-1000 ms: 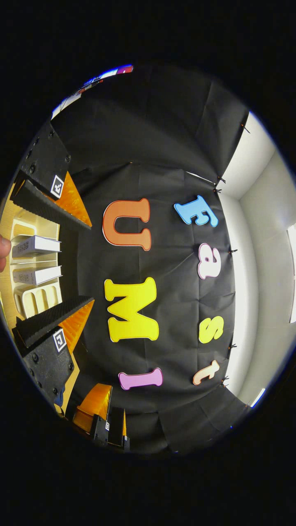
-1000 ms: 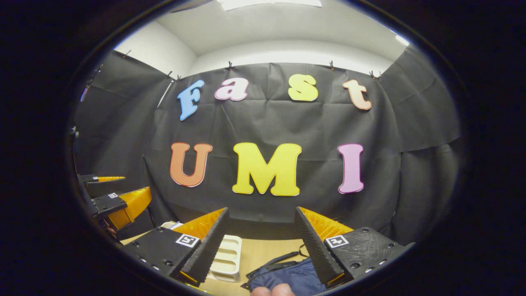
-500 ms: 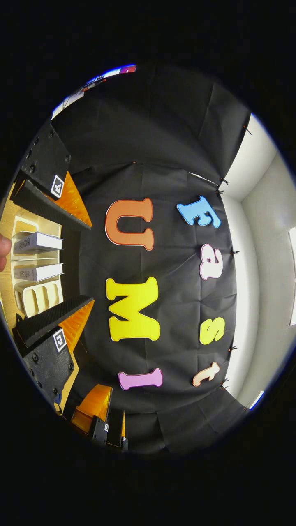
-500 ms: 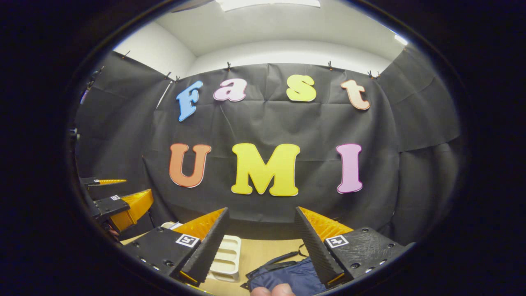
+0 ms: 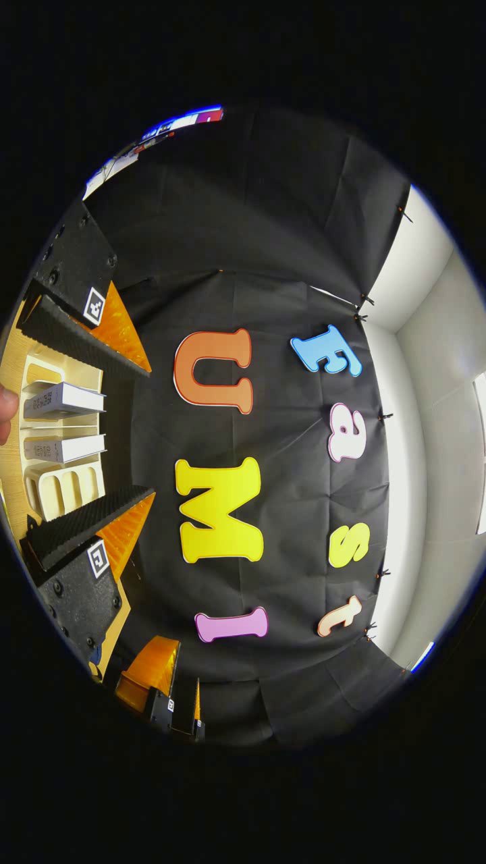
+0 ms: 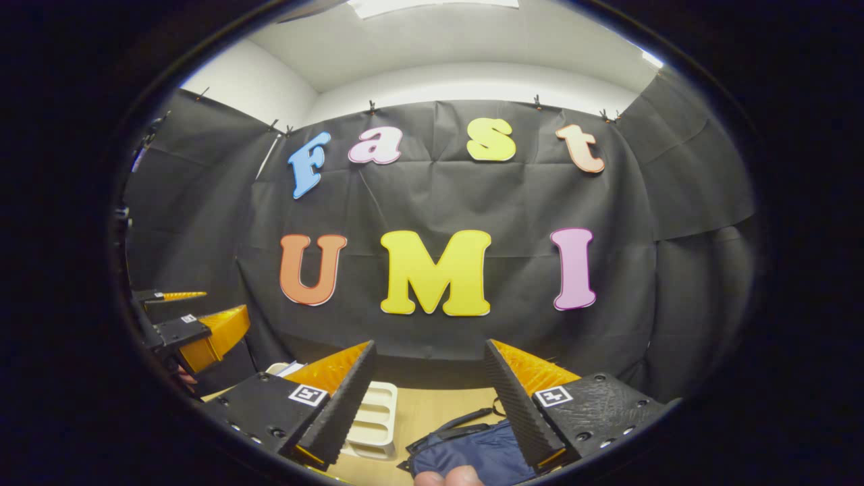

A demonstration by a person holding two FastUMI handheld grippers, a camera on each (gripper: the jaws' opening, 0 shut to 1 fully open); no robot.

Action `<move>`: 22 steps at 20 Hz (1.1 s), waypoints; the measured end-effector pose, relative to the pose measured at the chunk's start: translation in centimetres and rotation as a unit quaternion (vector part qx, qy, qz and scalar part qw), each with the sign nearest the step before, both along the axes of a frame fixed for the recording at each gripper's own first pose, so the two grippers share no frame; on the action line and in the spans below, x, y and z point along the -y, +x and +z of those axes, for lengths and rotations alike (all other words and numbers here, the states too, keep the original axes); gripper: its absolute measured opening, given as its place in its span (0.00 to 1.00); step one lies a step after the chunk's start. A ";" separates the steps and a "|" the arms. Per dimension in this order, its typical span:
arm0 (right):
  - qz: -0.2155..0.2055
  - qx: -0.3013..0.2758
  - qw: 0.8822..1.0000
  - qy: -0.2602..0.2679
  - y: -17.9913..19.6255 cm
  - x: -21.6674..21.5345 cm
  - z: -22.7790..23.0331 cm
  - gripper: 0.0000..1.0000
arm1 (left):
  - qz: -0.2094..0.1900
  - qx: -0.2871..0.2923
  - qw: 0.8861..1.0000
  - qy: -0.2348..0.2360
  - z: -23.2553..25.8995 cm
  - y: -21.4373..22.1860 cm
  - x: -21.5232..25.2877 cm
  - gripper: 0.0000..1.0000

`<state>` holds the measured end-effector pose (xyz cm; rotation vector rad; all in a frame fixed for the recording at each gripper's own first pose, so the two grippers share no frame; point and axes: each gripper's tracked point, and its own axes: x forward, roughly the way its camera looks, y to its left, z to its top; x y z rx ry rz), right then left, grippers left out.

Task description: Open the schoolbag, grab two books from the bookshelf and put them into the schoolbag.

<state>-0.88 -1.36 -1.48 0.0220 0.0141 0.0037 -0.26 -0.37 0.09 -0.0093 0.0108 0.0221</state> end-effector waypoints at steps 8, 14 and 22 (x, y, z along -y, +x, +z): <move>0.009 -0.077 0.997 -0.018 -1.2 -0.5 -10.4 0.95 | 0.000 0.000 1.000 0.003 0.3 -0.7 0.2 0.99; 0.026 -0.197 0.979 -0.043 -2.3 -2.1 -23.6 0.96 | -0.011 -0.005 1.000 0.008 0.1 -1.0 0.4 0.99; 0.020 -0.318 0.945 -0.071 -2.3 -1.3 -36.6 0.97 | -0.001 -0.030 0.999 0.021 -1.4 -1.1 -0.8 0.98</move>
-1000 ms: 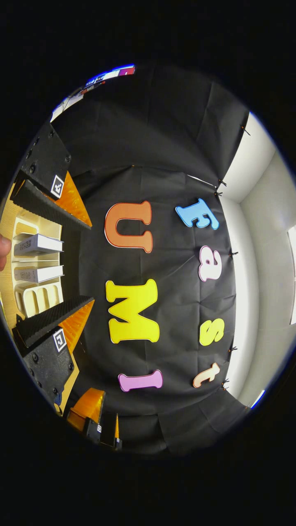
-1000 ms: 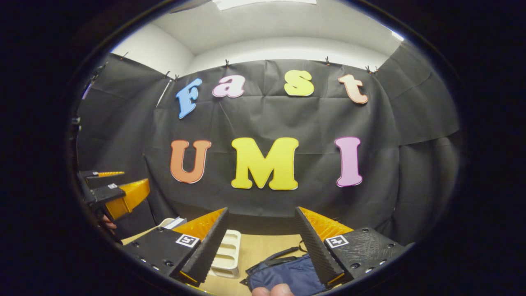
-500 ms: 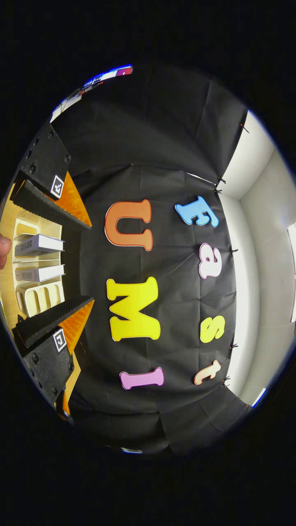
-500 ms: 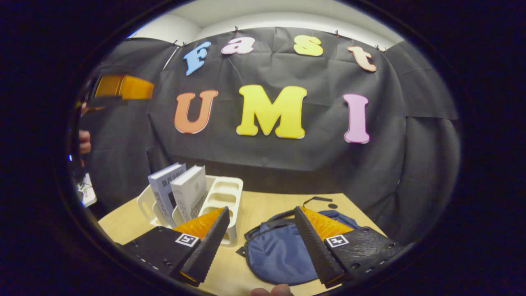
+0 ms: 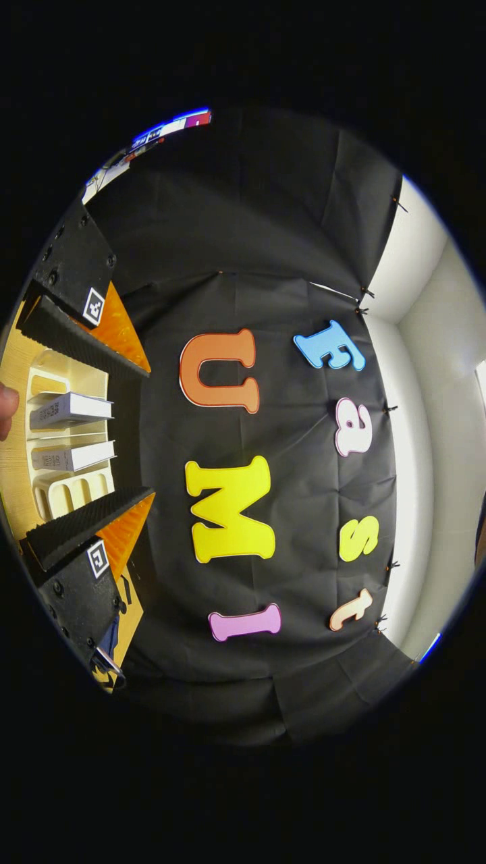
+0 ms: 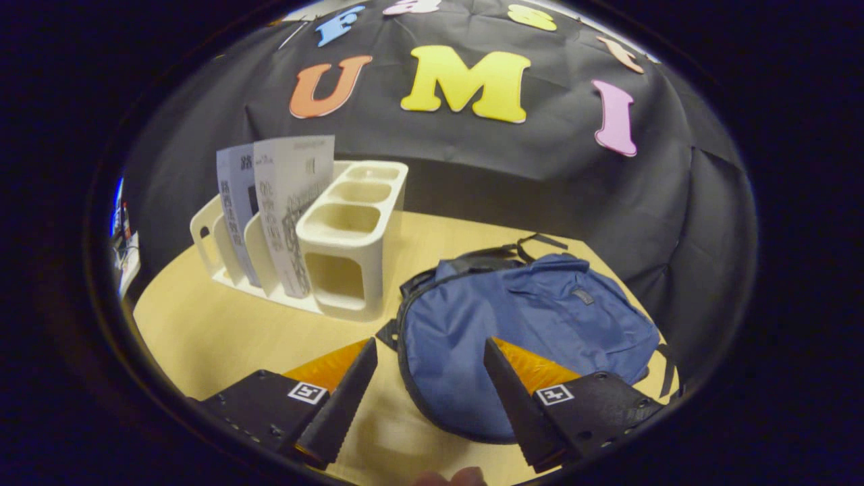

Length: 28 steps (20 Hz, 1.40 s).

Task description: Open the schoolbag, grab two books from the bookshelf and put them into the schoolbag.

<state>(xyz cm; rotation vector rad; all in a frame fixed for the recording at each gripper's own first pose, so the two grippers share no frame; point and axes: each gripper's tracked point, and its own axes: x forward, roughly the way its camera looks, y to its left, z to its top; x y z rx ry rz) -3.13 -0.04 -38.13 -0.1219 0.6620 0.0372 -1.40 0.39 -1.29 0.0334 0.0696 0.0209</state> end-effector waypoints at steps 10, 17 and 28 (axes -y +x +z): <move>-0.010 -0.041 0.999 -0.027 2.6 0.9 -5.8 0.96 | 0.032 -0.017 0.999 0.014 -0.6 0.0 -2.0 0.99; -0.020 -0.037 0.999 -0.028 3.9 1.7 -5.7 0.84 | 0.034 -0.017 0.999 0.022 -0.6 0.5 -2.1 0.99; -0.008 -0.071 0.997 0.031 4.0 1.6 -3.1 0.08 | 0.045 -0.015 0.999 0.007 -0.9 1.1 -2.6 0.99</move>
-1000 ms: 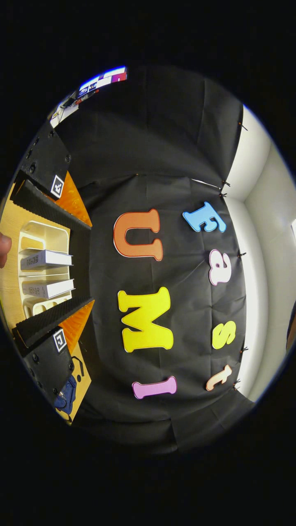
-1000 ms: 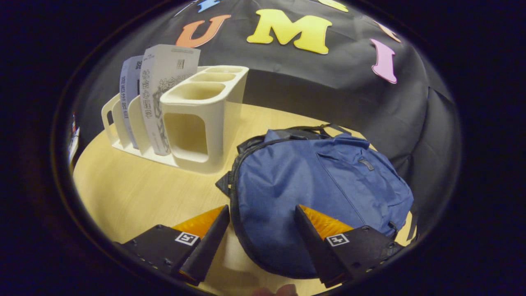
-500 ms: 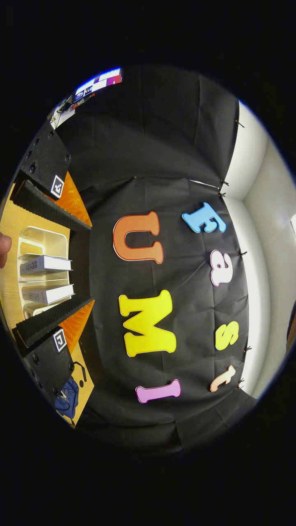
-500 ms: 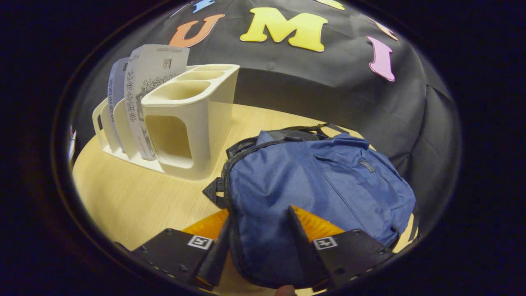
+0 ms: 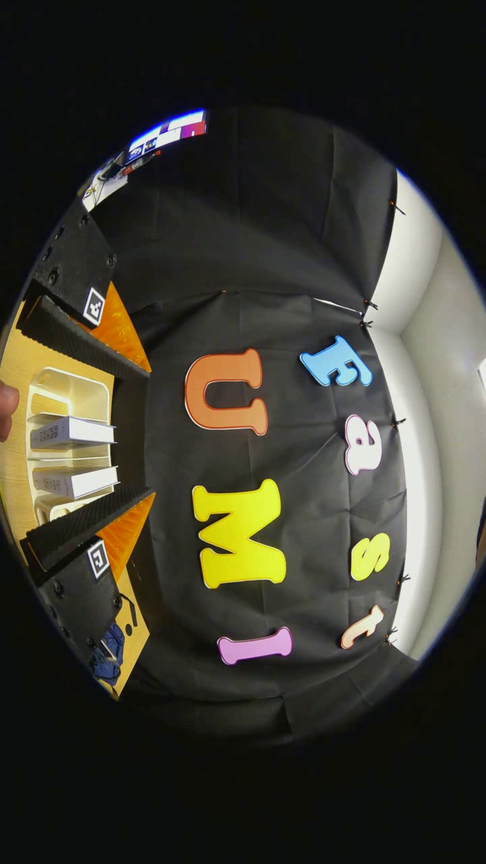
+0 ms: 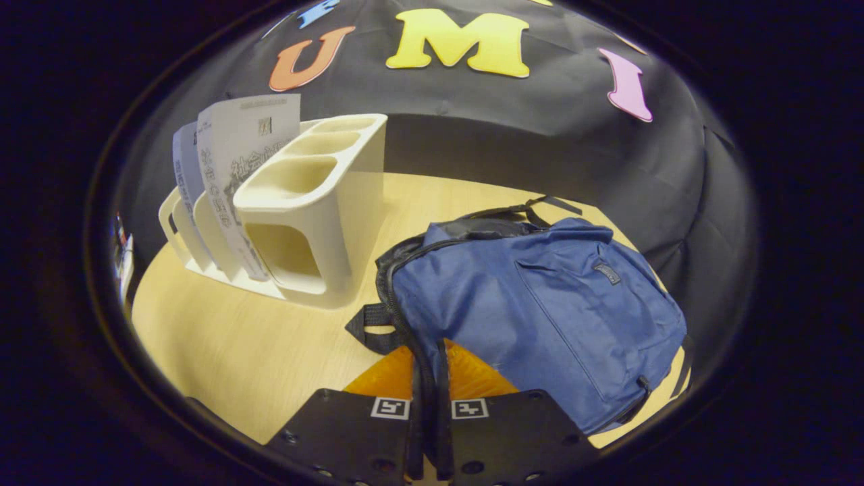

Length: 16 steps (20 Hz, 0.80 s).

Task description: Open the schoolbag, grab two books from the bookshelf and put them into the schoolbag.

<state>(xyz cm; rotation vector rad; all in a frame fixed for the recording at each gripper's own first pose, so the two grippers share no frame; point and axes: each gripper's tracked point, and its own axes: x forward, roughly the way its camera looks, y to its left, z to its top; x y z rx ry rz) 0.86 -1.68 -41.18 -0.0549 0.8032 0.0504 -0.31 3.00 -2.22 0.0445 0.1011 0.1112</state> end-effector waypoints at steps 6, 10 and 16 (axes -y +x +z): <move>0.004 0.021 1.000 0.013 0.9 1.4 5.6 0.00 | 0.012 -0.006 1.000 -0.010 -0.7 0.7 -0.9 0.99; 0.008 0.047 0.999 0.002 1.6 4.8 11.4 0.01 | -0.008 -0.027 0.999 -0.032 -2.0 2.2 -0.6 0.99; -0.019 0.081 0.997 -0.009 2.2 11.9 18.1 0.00 | -0.002 -0.073 0.996 -0.049 -3.8 5.2 -1.3 0.99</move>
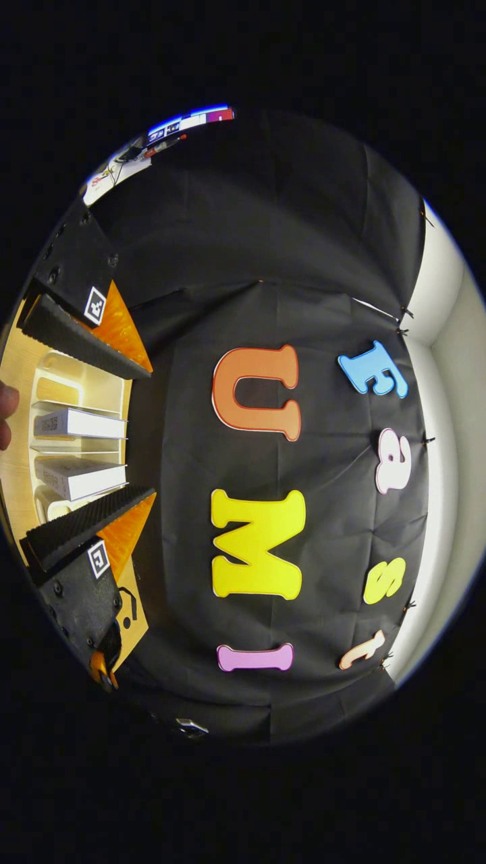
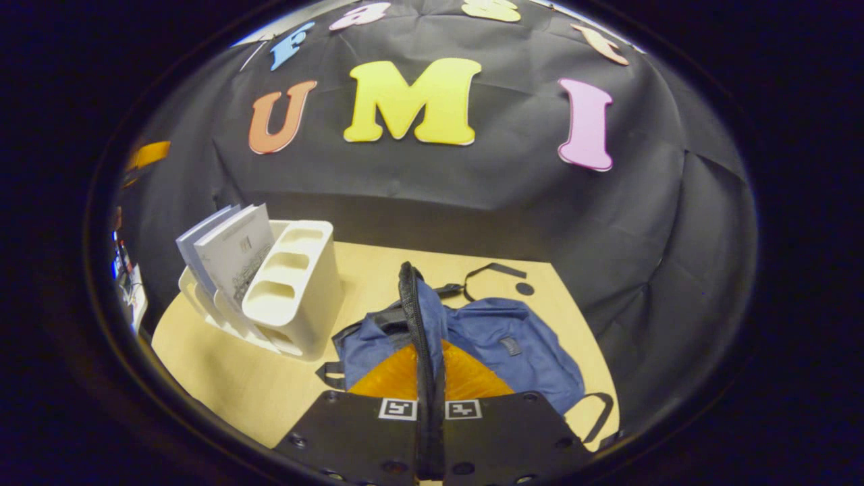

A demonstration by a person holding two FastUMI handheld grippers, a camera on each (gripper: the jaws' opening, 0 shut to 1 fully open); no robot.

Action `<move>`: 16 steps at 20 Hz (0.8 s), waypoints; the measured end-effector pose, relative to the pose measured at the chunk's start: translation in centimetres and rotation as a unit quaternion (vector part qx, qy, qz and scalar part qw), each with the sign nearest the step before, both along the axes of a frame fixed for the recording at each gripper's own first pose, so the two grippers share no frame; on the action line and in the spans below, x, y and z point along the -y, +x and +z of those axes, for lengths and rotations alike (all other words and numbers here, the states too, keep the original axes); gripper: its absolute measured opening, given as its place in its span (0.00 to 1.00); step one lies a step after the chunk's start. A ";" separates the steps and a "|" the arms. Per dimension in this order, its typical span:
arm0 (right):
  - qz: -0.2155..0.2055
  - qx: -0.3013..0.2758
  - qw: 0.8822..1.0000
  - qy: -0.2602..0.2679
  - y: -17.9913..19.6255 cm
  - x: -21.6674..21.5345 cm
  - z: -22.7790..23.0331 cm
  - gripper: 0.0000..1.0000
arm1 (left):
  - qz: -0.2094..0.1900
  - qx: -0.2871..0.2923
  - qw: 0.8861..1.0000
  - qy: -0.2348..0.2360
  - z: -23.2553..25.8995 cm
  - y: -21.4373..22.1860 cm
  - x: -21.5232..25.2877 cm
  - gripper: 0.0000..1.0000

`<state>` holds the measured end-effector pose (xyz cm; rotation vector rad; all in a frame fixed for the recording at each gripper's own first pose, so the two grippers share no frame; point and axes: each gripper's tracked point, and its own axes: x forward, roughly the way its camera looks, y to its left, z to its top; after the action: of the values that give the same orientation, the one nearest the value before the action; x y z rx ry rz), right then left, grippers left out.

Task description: Open the schoolbag, grab two books from the bookshelf and put them into the schoolbag.

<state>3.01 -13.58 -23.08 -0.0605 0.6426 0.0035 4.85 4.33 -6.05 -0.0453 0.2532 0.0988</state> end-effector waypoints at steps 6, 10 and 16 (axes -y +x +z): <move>-0.016 -0.004 1.000 0.004 1.3 6.8 2.4 0.00 | -0.039 -0.110 0.992 -0.039 -3.9 2.9 1.7 0.99; -0.028 -0.004 1.000 -0.007 2.2 11.3 2.8 0.00 | -0.085 -0.212 0.973 -0.037 -6.4 4.3 3.5 0.99; -0.052 -0.008 0.998 0.021 2.6 15.4 2.3 0.01 | -0.131 -0.375 0.915 -0.075 -10.2 6.8 7.4 1.00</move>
<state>5.57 -28.93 -20.73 0.0133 0.6599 -0.0839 11.66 -3.08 -16.26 -0.1265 1.0342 -0.1804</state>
